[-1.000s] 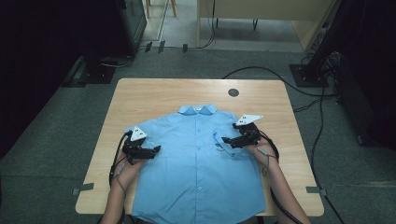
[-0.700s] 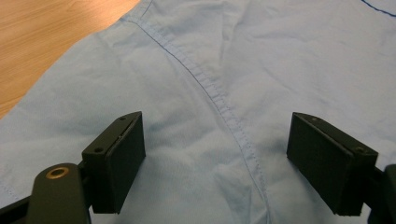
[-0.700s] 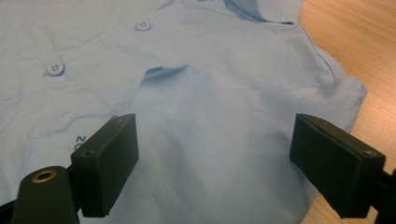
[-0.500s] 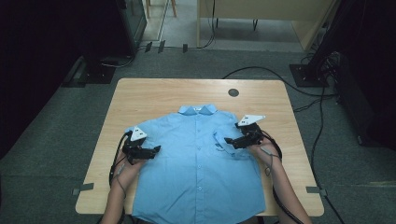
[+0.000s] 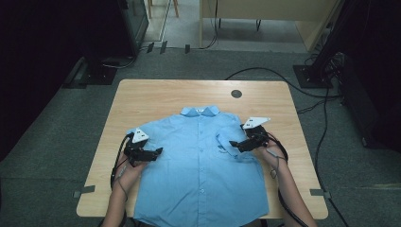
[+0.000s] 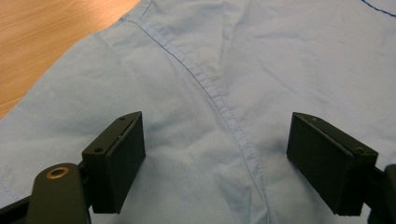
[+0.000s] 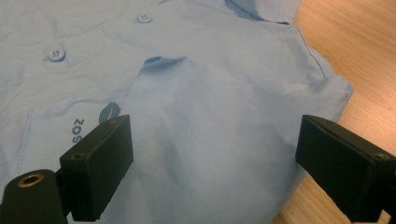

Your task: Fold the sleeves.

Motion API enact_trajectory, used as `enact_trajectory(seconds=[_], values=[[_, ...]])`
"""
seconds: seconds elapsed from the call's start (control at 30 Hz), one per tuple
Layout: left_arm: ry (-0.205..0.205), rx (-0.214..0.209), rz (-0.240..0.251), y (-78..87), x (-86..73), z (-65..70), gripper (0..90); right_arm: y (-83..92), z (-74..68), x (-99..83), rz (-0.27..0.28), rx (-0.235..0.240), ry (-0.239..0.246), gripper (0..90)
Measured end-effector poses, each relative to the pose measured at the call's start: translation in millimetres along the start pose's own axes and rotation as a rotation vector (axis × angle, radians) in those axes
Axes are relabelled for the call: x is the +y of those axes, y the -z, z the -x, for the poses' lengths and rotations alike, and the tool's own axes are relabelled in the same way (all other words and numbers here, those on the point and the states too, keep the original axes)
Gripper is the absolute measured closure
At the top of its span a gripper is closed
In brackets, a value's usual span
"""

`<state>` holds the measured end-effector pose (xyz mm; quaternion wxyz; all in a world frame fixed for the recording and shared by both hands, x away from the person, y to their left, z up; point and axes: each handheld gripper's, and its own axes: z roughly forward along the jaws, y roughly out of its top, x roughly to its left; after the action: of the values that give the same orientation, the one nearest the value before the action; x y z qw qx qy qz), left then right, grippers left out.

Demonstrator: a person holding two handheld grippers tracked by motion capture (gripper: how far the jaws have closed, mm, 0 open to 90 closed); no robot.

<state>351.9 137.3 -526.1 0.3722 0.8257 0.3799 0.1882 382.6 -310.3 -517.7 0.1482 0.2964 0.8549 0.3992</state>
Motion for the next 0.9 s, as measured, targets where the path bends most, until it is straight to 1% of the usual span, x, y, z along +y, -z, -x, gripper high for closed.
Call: enact_trajectory(seconds=[0.03, 0.13, 0.23, 0.27, 0.5, 0.63, 0.67, 0.83, 0.87, 0.9], values=[[-0.001, 0.0, -0.001, 0.0, 0.0, -0.1, 19.3, 1.1, 1.5, -1.2, -0.011, 0.001, 0.004, 10.9], [-0.001, 0.0, -0.001, 0.1, 0.0, -0.1, 19.2, 3.6, 3.7, -2.1, -0.005, -0.004, -0.007, 10.9], [-0.001, 0.0, 0.0, 0.0, 0.0, 0.0, 19.3, 5.0, 5.2, -2.8, -0.002, -0.009, -0.007, 10.9], [-0.001, 0.0, 0.0, 0.0, 0.0, 0.0, 19.3, 7.4, 7.9, -4.7, 0.0, -0.011, -0.014, 10.9], [0.0, 0.0, 0.0, 0.0, 0.0, 0.0, 19.2, 9.4, 10.2, -6.5, 0.004, -0.014, -0.009, 10.9], [-0.001, 0.0, 0.0, 0.0, 0.0, 0.0, 19.3, 10.4, 12.3, -8.1, 0.006, -0.019, -0.015, 10.9], [-0.001, 0.0, 0.0, 0.0, 0.0, 0.0, 19.3, 10.5, 13.5, -10.5, 0.006, -0.04, 0.011, 10.9], [-0.001, 0.0, -0.001, 0.1, 0.0, 0.0, 19.2, 11.3, 16.2, -13.6, 0.009, -0.04, 0.011, 10.9], [-0.001, 0.0, -0.001, 0.1, 0.0, 0.0, 19.2, 12.5, 19.0, -16.1, 0.009, -0.04, 0.0, 10.9], [0.0, 0.0, 0.0, 0.0, 0.0, 0.0, 19.2, 12.5, 19.0, -16.1, 0.009, -0.04, 0.0, 10.9]])
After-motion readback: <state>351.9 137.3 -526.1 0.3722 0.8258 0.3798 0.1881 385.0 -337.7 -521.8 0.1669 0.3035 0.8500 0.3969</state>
